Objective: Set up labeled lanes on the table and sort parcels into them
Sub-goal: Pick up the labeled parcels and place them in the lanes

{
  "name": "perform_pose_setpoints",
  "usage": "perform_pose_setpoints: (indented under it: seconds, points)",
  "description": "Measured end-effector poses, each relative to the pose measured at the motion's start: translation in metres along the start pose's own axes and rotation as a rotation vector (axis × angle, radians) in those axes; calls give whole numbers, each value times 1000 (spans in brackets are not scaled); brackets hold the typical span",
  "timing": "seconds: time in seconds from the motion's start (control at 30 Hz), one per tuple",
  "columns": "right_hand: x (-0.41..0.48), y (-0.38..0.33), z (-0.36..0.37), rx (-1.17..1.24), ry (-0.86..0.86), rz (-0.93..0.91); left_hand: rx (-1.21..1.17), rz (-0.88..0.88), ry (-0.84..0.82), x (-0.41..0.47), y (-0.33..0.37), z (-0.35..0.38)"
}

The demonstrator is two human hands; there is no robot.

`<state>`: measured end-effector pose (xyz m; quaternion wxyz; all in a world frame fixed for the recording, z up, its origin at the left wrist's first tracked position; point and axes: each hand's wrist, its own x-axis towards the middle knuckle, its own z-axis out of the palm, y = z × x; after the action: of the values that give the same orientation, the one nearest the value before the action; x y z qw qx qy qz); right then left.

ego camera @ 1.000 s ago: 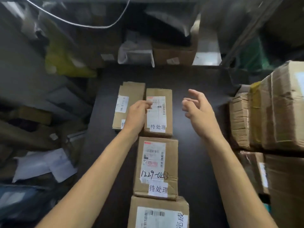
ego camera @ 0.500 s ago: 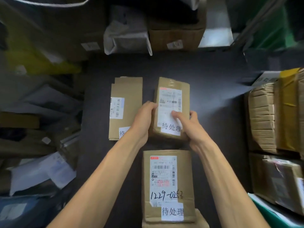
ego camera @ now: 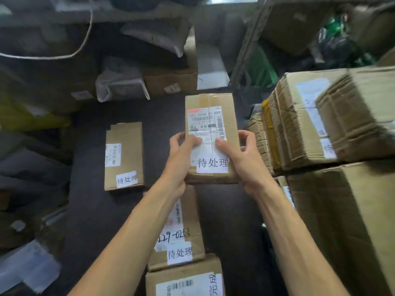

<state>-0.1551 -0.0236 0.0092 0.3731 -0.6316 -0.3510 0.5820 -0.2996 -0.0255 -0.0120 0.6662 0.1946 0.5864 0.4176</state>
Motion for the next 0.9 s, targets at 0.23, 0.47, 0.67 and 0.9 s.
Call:
perform_pose_setpoints:
  seconds: [0.23, 0.47, 0.67, 0.9]
  points:
    - [-107, -10, -81, 62, -12, -167, -69, 203, -88, -102, -26, 63]
    - [-209, -25, -175, 68, -41, -267, -126, 341, -95, -212, -57, 137]
    - [-237, -24, -241, 72, 13, -235, -102, 287, -182, -231, -84, 194]
    - [-227, -7, -277, 40, 91, -188, -65, 228, -202, -227, -106, 230]
